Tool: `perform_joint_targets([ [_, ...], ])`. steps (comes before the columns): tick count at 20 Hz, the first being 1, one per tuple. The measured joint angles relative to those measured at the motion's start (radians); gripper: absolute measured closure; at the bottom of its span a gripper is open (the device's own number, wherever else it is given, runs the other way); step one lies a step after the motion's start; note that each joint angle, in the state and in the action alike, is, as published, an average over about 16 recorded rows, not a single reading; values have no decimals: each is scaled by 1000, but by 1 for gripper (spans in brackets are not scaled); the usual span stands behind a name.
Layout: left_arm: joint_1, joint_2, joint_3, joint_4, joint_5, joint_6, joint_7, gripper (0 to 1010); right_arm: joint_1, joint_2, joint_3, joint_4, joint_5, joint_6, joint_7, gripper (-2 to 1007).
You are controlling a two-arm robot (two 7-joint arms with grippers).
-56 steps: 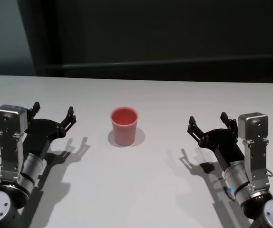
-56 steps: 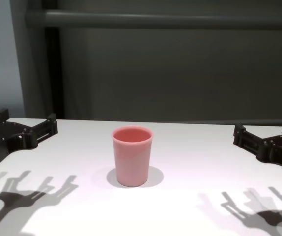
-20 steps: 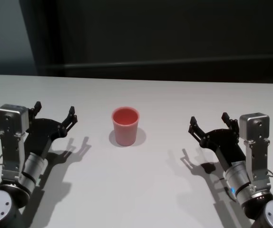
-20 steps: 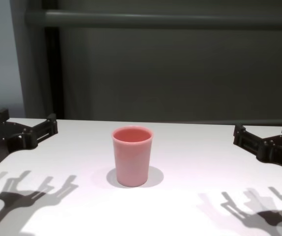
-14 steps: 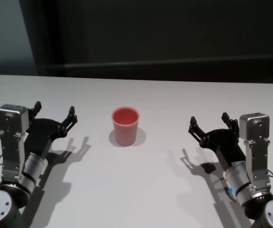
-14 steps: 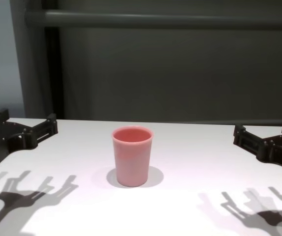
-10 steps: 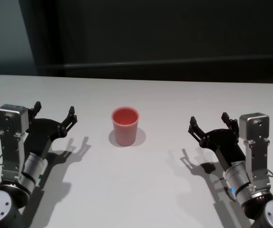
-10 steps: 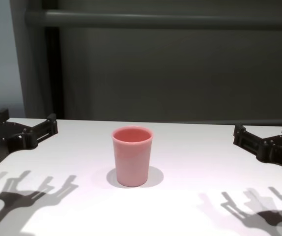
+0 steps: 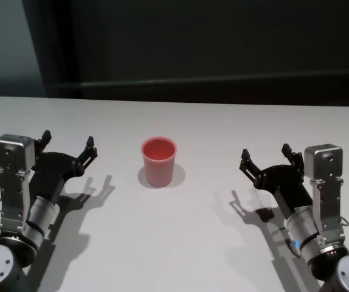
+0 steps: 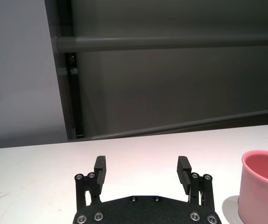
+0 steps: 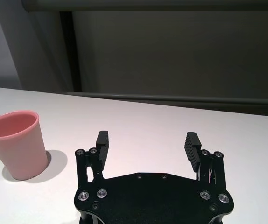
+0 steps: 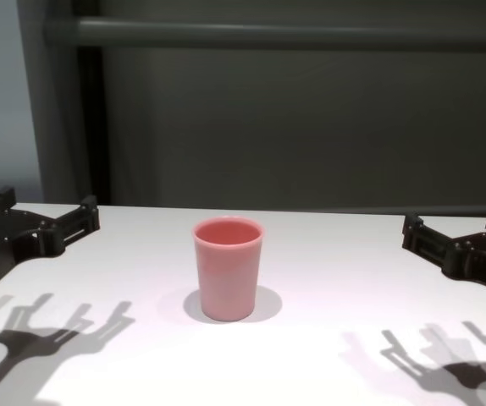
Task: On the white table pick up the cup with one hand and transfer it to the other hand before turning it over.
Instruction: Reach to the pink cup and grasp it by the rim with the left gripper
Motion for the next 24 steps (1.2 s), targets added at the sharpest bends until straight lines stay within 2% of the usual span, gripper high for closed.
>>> perform_joint_targets([
  [7, -3, 4, -2, -4, 2, 4, -7, 7, 0, 0, 0, 0, 0, 0, 0, 3],
  [13, -19, 27, -6, -23, 24, 22, -33, 7, 0, 0, 0, 0, 0, 0, 0, 3],
  [18, -47, 64, -4, -46, 64, 43, -70, 7, 0, 0, 0, 0, 0, 0, 0, 3],
  [24, -89, 122, 10, -78, 141, 57, -126, 7, 0, 0, 0, 0, 0, 0, 0, 3],
])
